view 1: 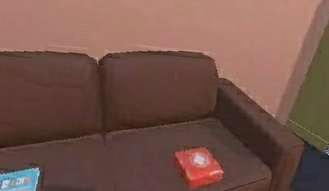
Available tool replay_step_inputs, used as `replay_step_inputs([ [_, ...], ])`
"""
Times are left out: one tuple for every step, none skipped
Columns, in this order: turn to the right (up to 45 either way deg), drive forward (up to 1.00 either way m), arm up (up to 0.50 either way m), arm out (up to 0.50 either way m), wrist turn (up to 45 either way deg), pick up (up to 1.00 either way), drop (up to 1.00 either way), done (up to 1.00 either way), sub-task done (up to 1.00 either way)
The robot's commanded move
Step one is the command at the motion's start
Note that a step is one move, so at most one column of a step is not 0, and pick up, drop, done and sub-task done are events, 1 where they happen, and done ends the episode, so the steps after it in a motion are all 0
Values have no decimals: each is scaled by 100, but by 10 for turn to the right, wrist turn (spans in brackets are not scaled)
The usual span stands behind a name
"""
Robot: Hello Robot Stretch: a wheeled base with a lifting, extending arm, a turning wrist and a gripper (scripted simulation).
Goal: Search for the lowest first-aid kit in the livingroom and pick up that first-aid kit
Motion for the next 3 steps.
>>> replay_step_inputs([
  [0, 35, 0, 0, 0, 0, 0, 0, 0],
  [-450, 0, 0, 0, 0, 0, 0, 0, 0],
  [-210, 0, 0, 0, 0, 0, 0, 0, 0],
])
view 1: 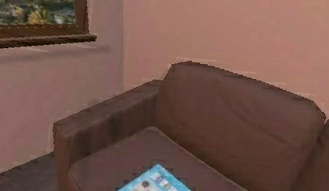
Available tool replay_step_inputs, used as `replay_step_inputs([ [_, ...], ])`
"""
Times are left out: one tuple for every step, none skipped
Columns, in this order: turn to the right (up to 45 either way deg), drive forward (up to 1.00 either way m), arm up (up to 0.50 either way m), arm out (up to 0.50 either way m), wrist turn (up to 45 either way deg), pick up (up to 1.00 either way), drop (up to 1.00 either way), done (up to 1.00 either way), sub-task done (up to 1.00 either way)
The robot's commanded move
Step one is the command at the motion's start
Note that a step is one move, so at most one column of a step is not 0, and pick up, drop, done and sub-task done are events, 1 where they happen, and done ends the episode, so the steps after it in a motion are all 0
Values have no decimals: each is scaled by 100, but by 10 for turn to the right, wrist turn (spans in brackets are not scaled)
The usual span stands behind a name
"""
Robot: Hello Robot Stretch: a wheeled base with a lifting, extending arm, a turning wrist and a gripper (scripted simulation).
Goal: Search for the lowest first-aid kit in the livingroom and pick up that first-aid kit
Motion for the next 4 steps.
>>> replay_step_inputs([
  [0, 0, 50, 0, 0, 0, 0, 0, 0],
  [0, 0, 12, 0, 0, 0, 0, 0, 0],
  [0, 0, 0, 18, 0, 0, 0, 0, 0],
  [0, 0, 0, 0, 450, 0, 0, 0, 0],
])
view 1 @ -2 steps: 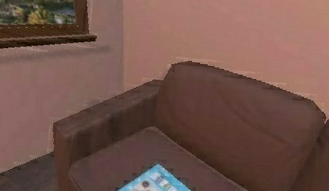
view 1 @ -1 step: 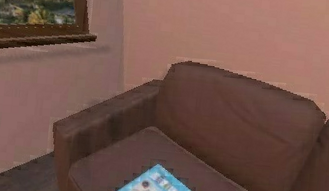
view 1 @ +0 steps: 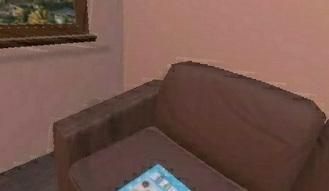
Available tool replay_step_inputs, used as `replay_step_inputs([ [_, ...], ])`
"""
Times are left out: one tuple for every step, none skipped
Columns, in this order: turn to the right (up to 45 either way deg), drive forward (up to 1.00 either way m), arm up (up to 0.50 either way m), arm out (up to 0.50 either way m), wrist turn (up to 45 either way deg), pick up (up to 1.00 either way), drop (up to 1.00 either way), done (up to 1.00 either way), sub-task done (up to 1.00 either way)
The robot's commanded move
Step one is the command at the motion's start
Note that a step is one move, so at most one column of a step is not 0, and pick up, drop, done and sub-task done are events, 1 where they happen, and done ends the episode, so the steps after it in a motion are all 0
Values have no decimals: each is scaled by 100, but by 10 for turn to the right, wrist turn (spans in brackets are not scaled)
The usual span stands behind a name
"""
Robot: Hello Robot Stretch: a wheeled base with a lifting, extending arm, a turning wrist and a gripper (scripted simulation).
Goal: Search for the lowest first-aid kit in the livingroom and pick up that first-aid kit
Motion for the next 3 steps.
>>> replay_step_inputs([
  [0, 0, 0, 0, 450, 0, 0, 0, 0],
  [0, 0, 0, 0, 450, 0, 0, 0, 0],
  [0, 0, 0, 0, 270, 0, 0, 0, 0],
])
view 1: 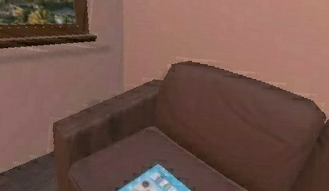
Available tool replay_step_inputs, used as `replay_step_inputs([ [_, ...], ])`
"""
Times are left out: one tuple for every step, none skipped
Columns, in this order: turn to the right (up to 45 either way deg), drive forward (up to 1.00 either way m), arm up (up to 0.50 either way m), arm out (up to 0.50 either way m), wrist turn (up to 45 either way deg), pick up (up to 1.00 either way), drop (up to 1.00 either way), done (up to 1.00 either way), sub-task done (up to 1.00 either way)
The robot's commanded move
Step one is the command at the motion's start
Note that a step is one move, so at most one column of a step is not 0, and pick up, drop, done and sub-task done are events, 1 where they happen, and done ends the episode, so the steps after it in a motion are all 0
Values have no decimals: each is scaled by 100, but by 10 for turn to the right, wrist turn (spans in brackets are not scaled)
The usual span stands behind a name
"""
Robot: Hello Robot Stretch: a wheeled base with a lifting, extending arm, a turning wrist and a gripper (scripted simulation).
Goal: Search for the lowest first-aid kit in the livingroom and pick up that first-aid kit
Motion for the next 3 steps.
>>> replay_step_inputs([
  [0, 0, -30, 0, 0, 0, 0, 0, 0],
  [0, 0, 0, 0, 0, 100, 0, 0, 0],
  [0, 0, 10, 0, 0, 0, 0, 0, 0],
])
